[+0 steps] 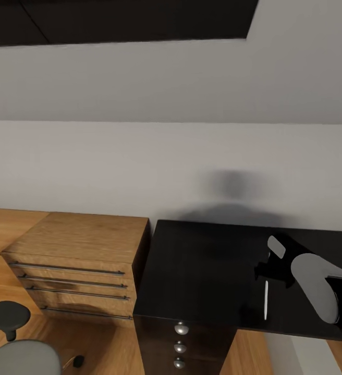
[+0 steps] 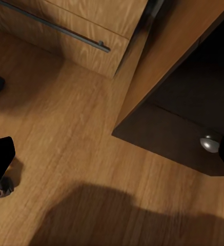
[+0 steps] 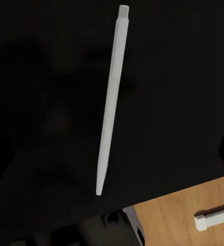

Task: In the bedroom, organize the workspace by keeping the computer under the desk, ensuring the monitor is on the desk, placing the keyboard on the desk next to the monitor, placing the mouse on the desk next to the keyboard, moving the folder from the swivel chair onto the desk next to the mouse, stacking the notebook on top of the folder with the pen on top of the notebook, and positioning the swivel chair next to the desk.

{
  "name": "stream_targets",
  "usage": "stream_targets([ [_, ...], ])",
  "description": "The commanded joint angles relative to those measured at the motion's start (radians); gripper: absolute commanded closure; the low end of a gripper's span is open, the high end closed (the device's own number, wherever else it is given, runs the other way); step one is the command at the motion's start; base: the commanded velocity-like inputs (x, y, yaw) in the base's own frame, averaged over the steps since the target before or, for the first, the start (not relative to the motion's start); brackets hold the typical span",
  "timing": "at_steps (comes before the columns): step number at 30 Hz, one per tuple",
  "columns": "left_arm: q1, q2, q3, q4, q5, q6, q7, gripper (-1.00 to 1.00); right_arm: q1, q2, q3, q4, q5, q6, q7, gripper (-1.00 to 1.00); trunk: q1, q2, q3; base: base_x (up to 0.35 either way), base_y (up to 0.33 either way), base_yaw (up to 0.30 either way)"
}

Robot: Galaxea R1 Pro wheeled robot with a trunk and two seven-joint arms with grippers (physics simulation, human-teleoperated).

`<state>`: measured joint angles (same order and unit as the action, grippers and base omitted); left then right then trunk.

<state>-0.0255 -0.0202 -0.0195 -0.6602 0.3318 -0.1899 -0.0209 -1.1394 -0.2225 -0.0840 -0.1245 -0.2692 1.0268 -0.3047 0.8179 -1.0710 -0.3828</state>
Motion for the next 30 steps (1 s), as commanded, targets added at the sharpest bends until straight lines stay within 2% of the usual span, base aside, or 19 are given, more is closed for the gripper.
stream_targets([
  [1, -0.001, 0.0, -0.002, 0.001, 0.01, -0.003, -0.002, -1.0, 0.0, 0.0, -0.008, -0.001, -0.006, 0.002, -0.01, -1.0, 0.004, -0.008, -0.004, 0.0, 0.0, 0.0],
  [16, -0.001, 0.0, -0.002, 0.001, 0.01, -0.003, -0.003, -1.0, 0.0, 0.0, -0.008, -0.002, -0.005, -0.003, 0.04, -1.0, 0.061, -0.113, -0.051, 0.0, 0.0, 0.0],
  [30, -0.001, 0.0, -0.002, 0.001, 0.01, -0.003, -0.004, -1.0, 0.0, -0.003, -0.008, -0.003, -0.003, -0.004, 0.05, -1.0, 0.115, -0.211, -0.095, 0.0, 0.0, 0.0],
])
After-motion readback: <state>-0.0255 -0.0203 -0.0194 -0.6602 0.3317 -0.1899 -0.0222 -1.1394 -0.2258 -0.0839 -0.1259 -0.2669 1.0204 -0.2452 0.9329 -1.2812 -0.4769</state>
